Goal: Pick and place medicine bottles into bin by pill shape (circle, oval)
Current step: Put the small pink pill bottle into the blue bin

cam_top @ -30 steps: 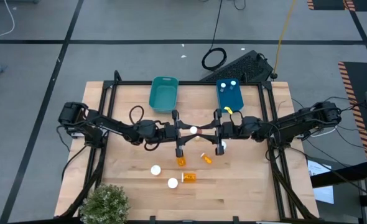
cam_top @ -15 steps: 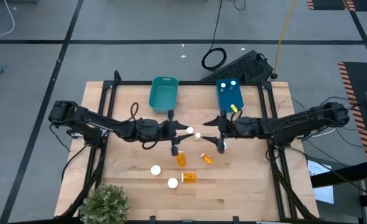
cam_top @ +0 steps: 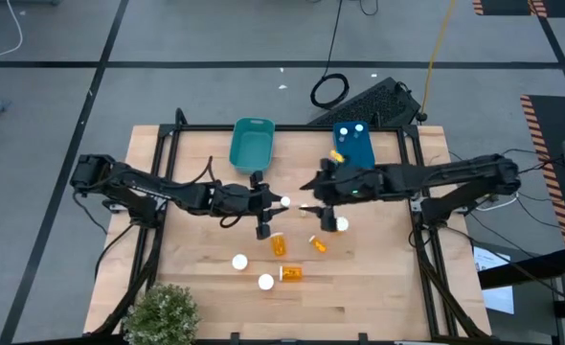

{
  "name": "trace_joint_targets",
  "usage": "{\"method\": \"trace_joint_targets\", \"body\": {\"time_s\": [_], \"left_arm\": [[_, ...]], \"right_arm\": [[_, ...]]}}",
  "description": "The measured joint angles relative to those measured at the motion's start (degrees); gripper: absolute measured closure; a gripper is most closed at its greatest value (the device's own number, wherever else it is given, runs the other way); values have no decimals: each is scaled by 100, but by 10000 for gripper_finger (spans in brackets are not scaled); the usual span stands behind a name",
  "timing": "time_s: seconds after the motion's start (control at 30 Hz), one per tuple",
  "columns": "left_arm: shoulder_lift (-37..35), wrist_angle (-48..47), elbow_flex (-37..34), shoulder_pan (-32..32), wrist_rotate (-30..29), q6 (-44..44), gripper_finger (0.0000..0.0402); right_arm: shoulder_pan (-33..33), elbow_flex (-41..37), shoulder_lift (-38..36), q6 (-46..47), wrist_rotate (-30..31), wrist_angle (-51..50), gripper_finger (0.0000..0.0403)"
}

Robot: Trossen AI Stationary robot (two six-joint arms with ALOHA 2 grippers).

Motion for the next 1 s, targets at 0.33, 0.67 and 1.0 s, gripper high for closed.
{"method": "trace_joint_targets", "body": {"time_s": [0.33,0.67,1.0], "left_arm": [[2,-332,2,0,-12,-46,286],[2,-535,4,0,-198,-38,286],[4,-1326,9,70,-404,-2,286]], "right_arm": [[-70,1068,1093,-209,-162,-792,160],[-336,1141,1350,50,-463,-555,161],[-450,1135,1807,94,-463,-271,161]]}}
